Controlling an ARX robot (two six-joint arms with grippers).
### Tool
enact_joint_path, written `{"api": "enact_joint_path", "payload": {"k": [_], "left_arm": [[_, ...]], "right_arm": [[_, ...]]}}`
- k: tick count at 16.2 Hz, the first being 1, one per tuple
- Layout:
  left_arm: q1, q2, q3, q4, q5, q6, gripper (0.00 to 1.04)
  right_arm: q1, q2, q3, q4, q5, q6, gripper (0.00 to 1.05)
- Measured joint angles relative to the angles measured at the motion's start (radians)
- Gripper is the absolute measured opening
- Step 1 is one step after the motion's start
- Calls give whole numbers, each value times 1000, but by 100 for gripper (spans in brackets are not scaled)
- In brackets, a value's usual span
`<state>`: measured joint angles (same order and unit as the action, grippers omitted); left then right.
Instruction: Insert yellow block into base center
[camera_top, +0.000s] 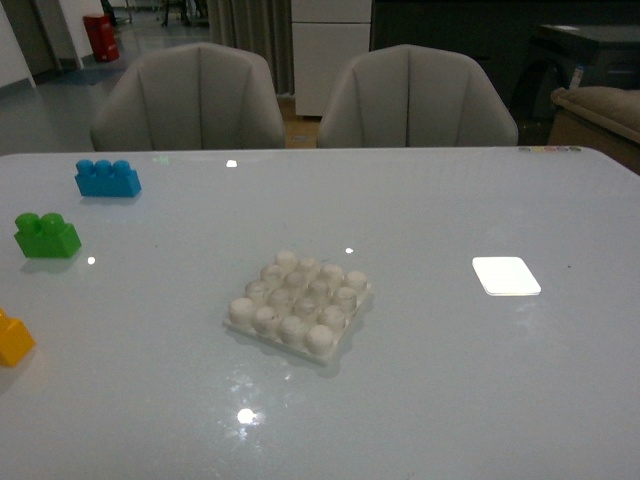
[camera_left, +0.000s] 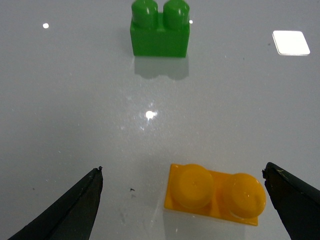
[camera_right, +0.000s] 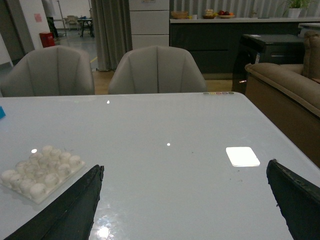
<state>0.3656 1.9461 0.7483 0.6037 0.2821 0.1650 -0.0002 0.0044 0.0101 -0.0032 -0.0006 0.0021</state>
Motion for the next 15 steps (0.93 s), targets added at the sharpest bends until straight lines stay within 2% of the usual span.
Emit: {"api": "enact_joint_path", "payload": {"k": [4, 14, 15], "left_arm": [[-8, 27, 18, -19, 37, -25, 98], [-47, 115, 0, 74, 3, 24, 98], [-50, 117, -5, 99, -16, 27, 87]], "right_arm": [[0, 0, 0, 0, 0, 0, 98], [0, 0, 0, 0, 0, 0, 98], [0, 0, 0, 0, 0, 0, 98]]}}
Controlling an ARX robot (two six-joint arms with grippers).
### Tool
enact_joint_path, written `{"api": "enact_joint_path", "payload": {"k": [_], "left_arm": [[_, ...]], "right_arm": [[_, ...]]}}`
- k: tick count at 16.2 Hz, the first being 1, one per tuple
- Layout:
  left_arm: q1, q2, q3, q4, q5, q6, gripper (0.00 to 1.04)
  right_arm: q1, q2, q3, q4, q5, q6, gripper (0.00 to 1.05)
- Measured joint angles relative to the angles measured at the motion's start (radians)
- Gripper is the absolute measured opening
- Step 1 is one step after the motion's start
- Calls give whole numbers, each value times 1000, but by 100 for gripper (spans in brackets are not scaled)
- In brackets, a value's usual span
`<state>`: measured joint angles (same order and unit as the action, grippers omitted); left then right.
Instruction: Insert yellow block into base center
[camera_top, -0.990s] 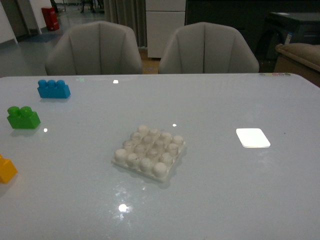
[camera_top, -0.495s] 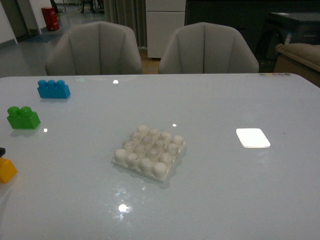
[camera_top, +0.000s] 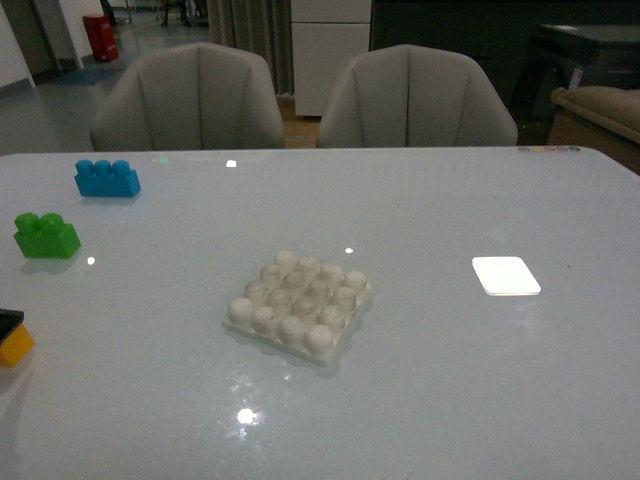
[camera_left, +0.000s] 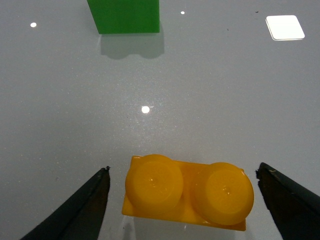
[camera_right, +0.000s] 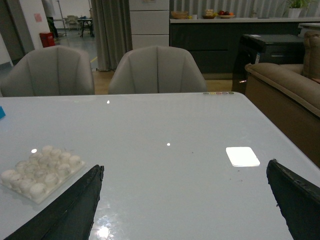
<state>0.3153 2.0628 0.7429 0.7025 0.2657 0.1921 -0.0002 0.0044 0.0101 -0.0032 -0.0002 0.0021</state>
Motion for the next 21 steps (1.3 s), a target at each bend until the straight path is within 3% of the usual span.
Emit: {"api": "enact_joint_path", "payload": {"k": [2, 3, 6, 8, 9, 12, 17, 18, 21], "left_arm": [[-4, 0, -6, 14, -7, -1, 66], [-8, -2, -11, 18, -7, -2, 60], [-19, -21, -33, 21, -6, -8, 59], [-84, -132, -81, 0, -8, -33, 59], [-122, -185, -91, -5, -15, -51, 59], [-353, -317, -84, -26, -84, -103, 59], [-779, -119, 82, -18, -253, -223, 58], [-810, -17, 153, -3, -314, -258, 58], [-804, 40, 192, -6, -360, -272, 58]], "right_arm": [[0, 0, 0, 0, 0, 0, 98], [0, 0, 0, 0, 0, 0, 98], [0, 0, 0, 0, 0, 0, 98], [0, 0, 0, 0, 0, 0, 98], [0, 0, 0, 0, 0, 0, 98], [0, 0, 0, 0, 0, 0, 98], [0, 0, 0, 0, 0, 0, 98], [0, 0, 0, 0, 0, 0, 98], [0, 0, 0, 0, 0, 0, 98]]}}
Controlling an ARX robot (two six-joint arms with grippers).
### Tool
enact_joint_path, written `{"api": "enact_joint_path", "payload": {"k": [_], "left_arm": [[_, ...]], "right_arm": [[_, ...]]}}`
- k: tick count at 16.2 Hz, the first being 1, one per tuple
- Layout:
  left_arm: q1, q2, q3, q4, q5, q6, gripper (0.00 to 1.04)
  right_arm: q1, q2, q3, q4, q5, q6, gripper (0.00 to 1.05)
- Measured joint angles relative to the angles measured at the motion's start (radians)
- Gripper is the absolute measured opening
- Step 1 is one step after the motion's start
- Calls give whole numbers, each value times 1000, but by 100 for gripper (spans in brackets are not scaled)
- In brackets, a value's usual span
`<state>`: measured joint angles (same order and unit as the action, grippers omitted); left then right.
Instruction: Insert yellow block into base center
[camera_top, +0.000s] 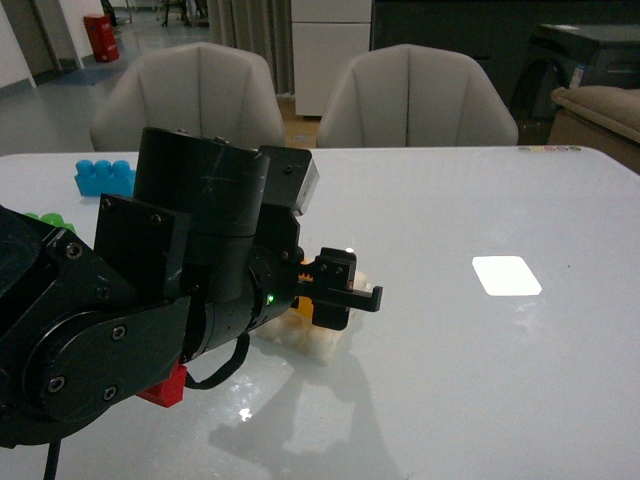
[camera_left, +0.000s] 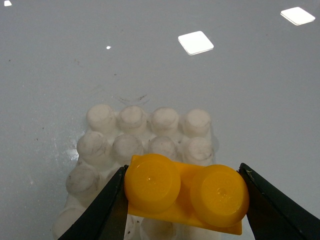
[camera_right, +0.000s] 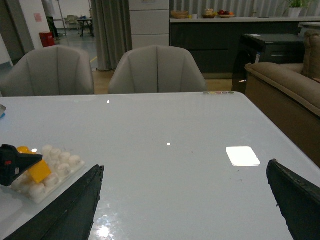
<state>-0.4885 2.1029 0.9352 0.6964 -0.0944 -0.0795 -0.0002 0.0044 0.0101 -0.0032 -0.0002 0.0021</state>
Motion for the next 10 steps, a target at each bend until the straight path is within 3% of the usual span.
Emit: {"api": "enact_joint_path", "payload": {"k": [7, 10], "left_arm": [[30, 74, 76, -15, -67, -75, 58], [48, 93, 78, -25, -51, -76, 58]], "right_arm": [[0, 0, 0, 0, 0, 0, 98], [0, 0, 0, 0, 0, 0, 98]]}}
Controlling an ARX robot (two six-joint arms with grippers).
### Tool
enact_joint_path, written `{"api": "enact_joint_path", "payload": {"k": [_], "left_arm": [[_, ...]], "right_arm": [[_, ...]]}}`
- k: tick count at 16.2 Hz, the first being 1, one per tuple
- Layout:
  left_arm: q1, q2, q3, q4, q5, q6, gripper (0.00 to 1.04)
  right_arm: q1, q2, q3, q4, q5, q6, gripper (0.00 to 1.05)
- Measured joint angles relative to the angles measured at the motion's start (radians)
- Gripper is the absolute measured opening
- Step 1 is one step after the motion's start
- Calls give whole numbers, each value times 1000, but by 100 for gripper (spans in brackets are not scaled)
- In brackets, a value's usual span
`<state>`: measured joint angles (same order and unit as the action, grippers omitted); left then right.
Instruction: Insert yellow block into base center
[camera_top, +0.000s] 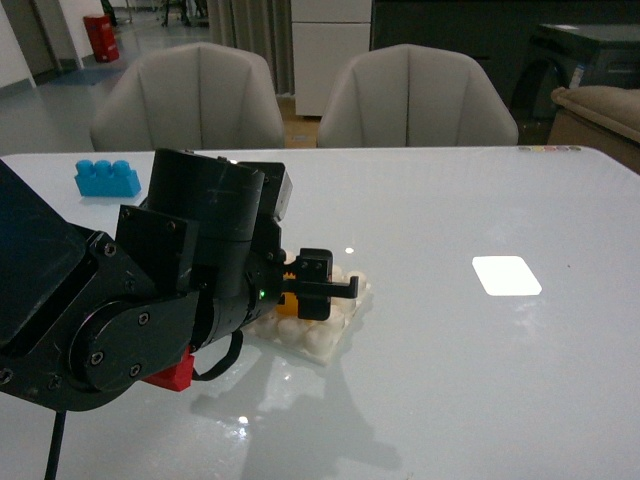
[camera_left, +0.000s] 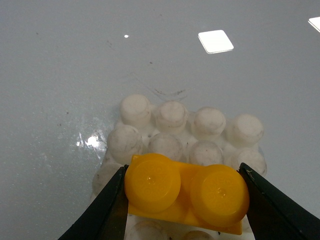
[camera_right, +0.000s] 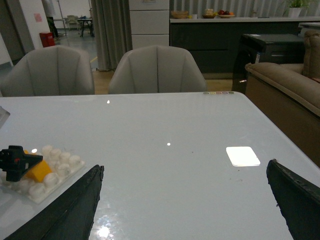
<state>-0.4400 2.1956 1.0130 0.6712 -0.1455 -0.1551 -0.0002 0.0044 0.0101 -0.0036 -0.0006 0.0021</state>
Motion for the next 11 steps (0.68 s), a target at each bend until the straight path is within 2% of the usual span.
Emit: {"api": "enact_joint_path", "payload": {"k": [9, 11], "left_arm": [[-6, 23, 15, -14, 15, 5, 58], [-3, 27, 20, -44, 33, 8, 81]], "right_arm": [[0, 0, 0, 0, 0, 0, 98], [0, 0, 0, 0, 0, 0, 98]]}}
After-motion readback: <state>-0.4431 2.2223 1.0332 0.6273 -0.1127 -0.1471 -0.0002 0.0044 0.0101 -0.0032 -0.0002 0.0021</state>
